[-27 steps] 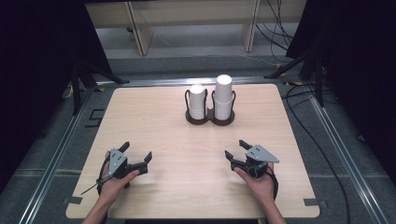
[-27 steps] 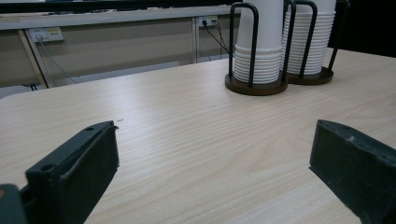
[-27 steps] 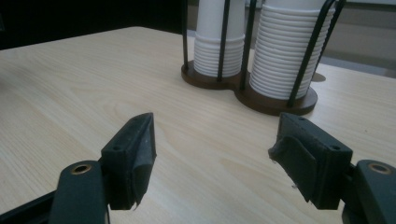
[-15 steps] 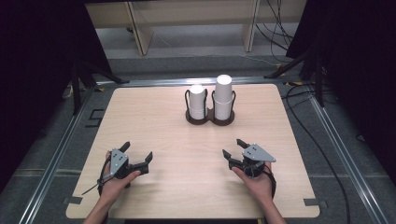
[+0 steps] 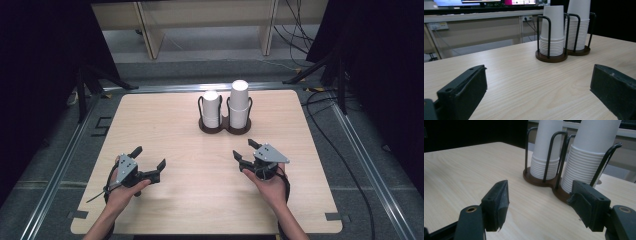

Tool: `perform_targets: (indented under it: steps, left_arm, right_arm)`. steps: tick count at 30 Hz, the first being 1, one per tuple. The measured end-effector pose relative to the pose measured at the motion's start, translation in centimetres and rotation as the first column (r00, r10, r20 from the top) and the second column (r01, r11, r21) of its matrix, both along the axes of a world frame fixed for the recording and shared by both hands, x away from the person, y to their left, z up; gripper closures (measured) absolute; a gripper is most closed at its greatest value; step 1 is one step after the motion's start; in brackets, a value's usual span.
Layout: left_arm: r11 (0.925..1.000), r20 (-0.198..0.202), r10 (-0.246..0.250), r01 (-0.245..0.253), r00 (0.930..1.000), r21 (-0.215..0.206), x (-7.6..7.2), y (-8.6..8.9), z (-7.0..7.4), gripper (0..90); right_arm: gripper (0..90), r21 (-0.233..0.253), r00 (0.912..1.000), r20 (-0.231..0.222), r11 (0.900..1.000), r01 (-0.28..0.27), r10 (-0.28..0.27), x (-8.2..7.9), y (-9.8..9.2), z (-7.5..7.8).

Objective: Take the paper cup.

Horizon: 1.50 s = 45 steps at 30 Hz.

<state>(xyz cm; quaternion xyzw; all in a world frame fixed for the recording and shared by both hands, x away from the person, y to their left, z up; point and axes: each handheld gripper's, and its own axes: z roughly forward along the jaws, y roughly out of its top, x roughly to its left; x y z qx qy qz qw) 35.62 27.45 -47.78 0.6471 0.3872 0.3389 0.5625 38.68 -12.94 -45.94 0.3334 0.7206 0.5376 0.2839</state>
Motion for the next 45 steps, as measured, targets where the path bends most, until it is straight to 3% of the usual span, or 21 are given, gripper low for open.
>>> perform_targets:
  steps: [4, 5, 7, 8, 11, 12, 13, 16, 19, 21, 22, 23, 25, 26, 30, 32, 33, 39, 43, 44, 45]
  left_arm:
    - [0.9999, 0.001, -0.017, 0.017, 0.9999, 0.003, 1.0, -0.5, 0.3, 1.0]
    - [0.9997, 0.016, -0.023, 0.023, 0.9996, -0.001, 1.5, -0.7, 0.3, 1.1]
    - [0.9994, 0.000, -0.031, 0.031, 0.9995, 0.013, 2.0, -1.0, 0.4, 1.2]
    - [0.9988, 0.001, -0.045, 0.045, 0.9990, 0.018, 2.4, -1.3, 0.5, 1.6]
    - [0.9960, -0.002, -0.084, 0.084, 0.9964, 0.030, 3.5, -2.2, 0.7, 3.0]
    - [0.9950, -0.008, -0.091, 0.091, 0.9958, 0.040, 3.8, -2.6, 0.8, 2.9]
    - [0.9942, 0.000, -0.101, 0.101, 0.9949, 0.038, 4.1, -2.9, 0.8, 2.9]
    - [0.9906, 0.002, -0.125, 0.125, 0.9922, 0.056, 5.2, -4.2, 1.0, 3.0]
    - [0.9856, 0.008, -0.152, 0.151, 0.9883, 0.076, 6.3, -5.4, 1.0, 5.0]
    - [0.9829, 0.010, -0.164, 0.163, 0.9864, 0.086, 7.0, -6.2, 0.9, 6.3]
    - [0.9815, 0.004, -0.168, 0.167, 0.9858, 0.094, 7.3, -6.6, 0.9, 6.5]
    - [0.9806, 0.006, -0.172, 0.170, 0.9851, 0.097, 7.7, -7.0, 0.8, 6.7]
    - [0.9811, 0.001, -0.172, 0.171, 0.9850, 0.090, 8.4, -7.7, 0.8, 6.9]
    - [0.9814, -0.002, -0.172, 0.172, 0.9851, 0.086, 8.8, -8.0, 0.9, 7.0]
    - [0.9794, -0.010, -0.176, 0.176, 0.9843, 0.099, 10.4, -8.9, 1.1, 7.7]
    - [0.9801, -0.008, -0.167, 0.166, 0.9860, 0.108, 11.1, -9.2, 1.0, 8.7]
    - [0.9806, -0.003, -0.164, 0.163, 0.9864, 0.108, 11.4, -9.4, 0.9, 9.0]
    - [0.9760, 0.010, -0.170, 0.166, 0.9855, 0.140, 13.1, -10.3, 0.6, 10.7]
    - [0.9775, -0.009, -0.158, 0.157, 0.9874, 0.140, 14.5, -11.1, 0.2, 11.1]
    - [0.9788, -0.012, -0.153, 0.153, 0.9881, 0.136, 14.9, -11.3, 0.2, 11.4]
    - [0.9787, -0.014, -0.153, 0.153, 0.9882, 0.137, 15.2, -11.5, 0.1, 12.1]
  right_arm:
    - [32.1, -0.013, 0.9994, 0.035, 1.000, 0.000, 0.001, 0.9, 0.2, 0.7]
    - [32.1, -0.020, 0.9982, 0.059, 1.000, 0.001, 0.000, 1.2, 0.3, 0.9]
    - [32.1, -0.012, 0.9988, 0.049, 1.000, -0.004, 0.004, 1.6, 0.6, 1.2]
    - [32.1, -0.013, 0.9998, 0.019, 1.000, -0.007, 0.008, 1.7, 0.8, 1.4]
    - [31.7, 0.001, 0.9999, 0.010, 1.000, -0.012, 0.012, 2.2, 1.4, 1.9]
    - [31.7, 0.000, 0.9998, 0.014, 1.000, -0.016, 0.016, 2.4, 1.6, 2.0]
    - [31.7, -0.019, 0.9982, 0.059, 1.000, -0.013, 0.014, 2.7, 1.6, 2.2]
    - [31.7, 0.014, 0.9986, 0.040, 0.999, -0.037, 0.036, 3.1, 2.4, 2.6]
    - [31.7, 0.002, 0.9968, 0.074, 1.000, -0.029, 0.029, 3.9, 2.9, 2.8]
    - [31.7, 0.000, 0.9983, 0.049, 1.000, -0.030, 0.030, 4.1, 3.3, 3.0]
    - [31.7, -0.012, 0.9954, 0.093, 1.000, -0.025, 0.026, 4.5, 3.4, 3.1]
    - [31.7, -0.002, 0.9961, 0.081, 0.999, -0.035, 0.035, 4.8, 3.7, 3.2]
    - [31.7, 0.002, 0.9965, 0.076, 0.999, -0.033, 0.033, 5.2, 4.1, 3.3]
    - [31.8, -0.022, 0.9948, 0.097, 0.999, -0.030, 0.032, 5.6, 4.2, 3.5]
    - [31.8, 0.002, 0.9949, 0.093, 0.999, -0.040, 0.040, 6.7, 5.2, 3.8]
    - [31.8, -0.023, 0.9937, 0.109, 1.000, -0.022, 0.024, 7.3, 5.4, 4.1]
    - [31.8, -0.007, 0.9963, 0.081, 1.000, -0.028, 0.029, 7.4, 5.7, 4.1]
    - [32.1, -0.010, 0.9967, 0.080, 1.000, -0.015, 0.016, 9.0, 6.7, 4.4]
    - [32.5, -0.012, 0.9972, 0.075, 1.000, 0.001, 0.000, 10.1, 7.6, 4.9]
    - [32.5, -0.029, 0.9947, 0.102, 0.999, 0.014, -0.011, 10.5, 7.7, 5.1]
    - [32.5, -0.007, 0.9960, 0.089, 1.000, 0.006, -0.006, 10.8, 7.9, 5.2]
